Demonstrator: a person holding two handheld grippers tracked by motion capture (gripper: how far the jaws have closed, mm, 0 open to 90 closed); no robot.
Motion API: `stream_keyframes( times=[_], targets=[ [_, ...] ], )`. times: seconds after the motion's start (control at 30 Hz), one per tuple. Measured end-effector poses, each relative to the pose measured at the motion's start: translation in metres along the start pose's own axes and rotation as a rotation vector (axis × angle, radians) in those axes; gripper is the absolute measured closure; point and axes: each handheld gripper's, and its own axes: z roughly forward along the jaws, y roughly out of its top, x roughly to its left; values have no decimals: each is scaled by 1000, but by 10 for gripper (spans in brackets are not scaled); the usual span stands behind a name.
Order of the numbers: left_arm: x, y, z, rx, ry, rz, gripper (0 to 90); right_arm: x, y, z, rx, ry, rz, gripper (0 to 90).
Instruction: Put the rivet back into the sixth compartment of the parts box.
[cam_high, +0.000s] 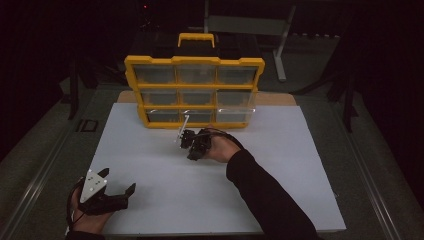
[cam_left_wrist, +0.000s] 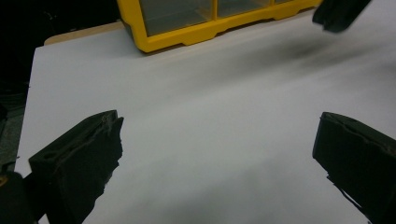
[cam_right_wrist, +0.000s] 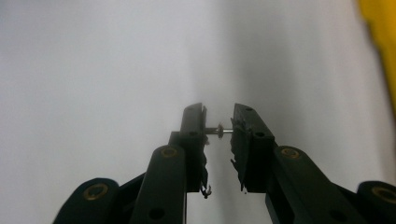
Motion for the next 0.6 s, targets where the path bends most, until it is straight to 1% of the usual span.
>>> stream_keyframes(
  times=[0.13,0.2,0.23,0.3,0.33,0.37,0.43,0.53,0.6],
  targets=[
    [0,0,0,0,0,0,20,-6,12,-17,-37,-30,11,746],
    [0,0,0,-1,0,-3,20,-8,14,-20,-46,-36,14,746],
    [1,0,0,0,0,-1,20,-14,19,-31,-65,-54,17,746],
    [0,0,0,0,0,0,20,-19,24,-41,-76,-73,28,746],
    [0,0,0,0,0,0,20,-19,24,-41,-76,-73,28,746],
    [0,0,0,1,0,0,20,-25,27,-51,-90,-89,38,746],
    [0,0,1,3,-1,-2,20,-31,30,-61,-106,-104,49,747],
    [0,0,1,3,-1,-2,20,-39,32,-73,-122,-131,57,747],
    [0,0,1,2,-2,-3,20,-43,33,-78,-121,-147,59,747]
  ],
)
